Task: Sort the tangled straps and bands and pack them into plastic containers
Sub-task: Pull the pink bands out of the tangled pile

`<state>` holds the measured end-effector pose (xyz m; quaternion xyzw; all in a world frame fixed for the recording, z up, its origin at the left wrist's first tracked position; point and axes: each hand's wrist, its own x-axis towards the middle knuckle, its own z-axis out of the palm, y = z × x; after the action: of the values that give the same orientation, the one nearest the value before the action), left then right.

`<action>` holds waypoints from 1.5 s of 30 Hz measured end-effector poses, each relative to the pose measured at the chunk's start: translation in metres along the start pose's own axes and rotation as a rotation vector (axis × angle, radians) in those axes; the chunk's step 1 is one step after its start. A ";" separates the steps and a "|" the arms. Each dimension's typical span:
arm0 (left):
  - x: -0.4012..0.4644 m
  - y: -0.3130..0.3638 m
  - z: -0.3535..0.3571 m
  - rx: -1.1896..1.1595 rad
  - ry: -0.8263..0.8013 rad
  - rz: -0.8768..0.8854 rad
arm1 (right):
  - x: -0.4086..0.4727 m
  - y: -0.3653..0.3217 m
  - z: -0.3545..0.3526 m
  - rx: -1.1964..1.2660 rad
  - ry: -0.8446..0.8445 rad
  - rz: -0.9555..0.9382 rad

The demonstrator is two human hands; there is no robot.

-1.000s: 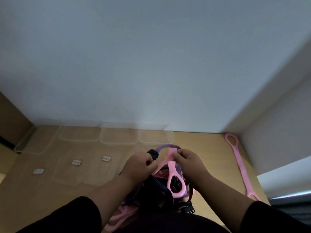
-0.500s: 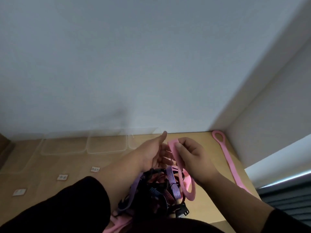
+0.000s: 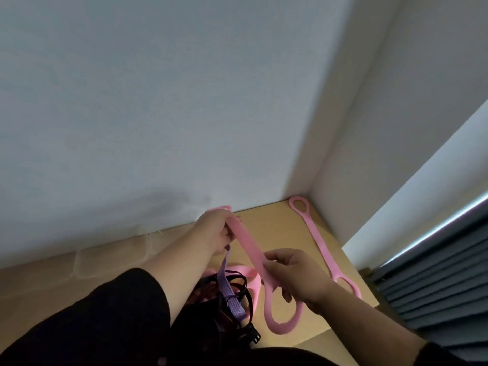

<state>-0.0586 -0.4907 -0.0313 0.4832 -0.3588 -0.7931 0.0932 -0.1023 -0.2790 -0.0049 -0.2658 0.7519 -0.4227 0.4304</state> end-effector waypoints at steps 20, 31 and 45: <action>0.101 -0.038 0.181 0.353 0.010 0.234 | -0.001 0.157 -0.169 0.337 0.126 0.357; 0.169 -0.101 0.256 0.237 0.004 0.140 | 0.000 0.209 -0.214 0.504 0.170 0.539; 0.236 -0.130 0.240 0.669 0.196 0.213 | 0.027 0.233 -0.206 0.201 0.147 0.518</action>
<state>-0.3542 -0.3983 -0.2158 0.5205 -0.6361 -0.5677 0.0462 -0.3037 -0.0989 -0.1622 0.0108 0.7783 -0.3893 0.4925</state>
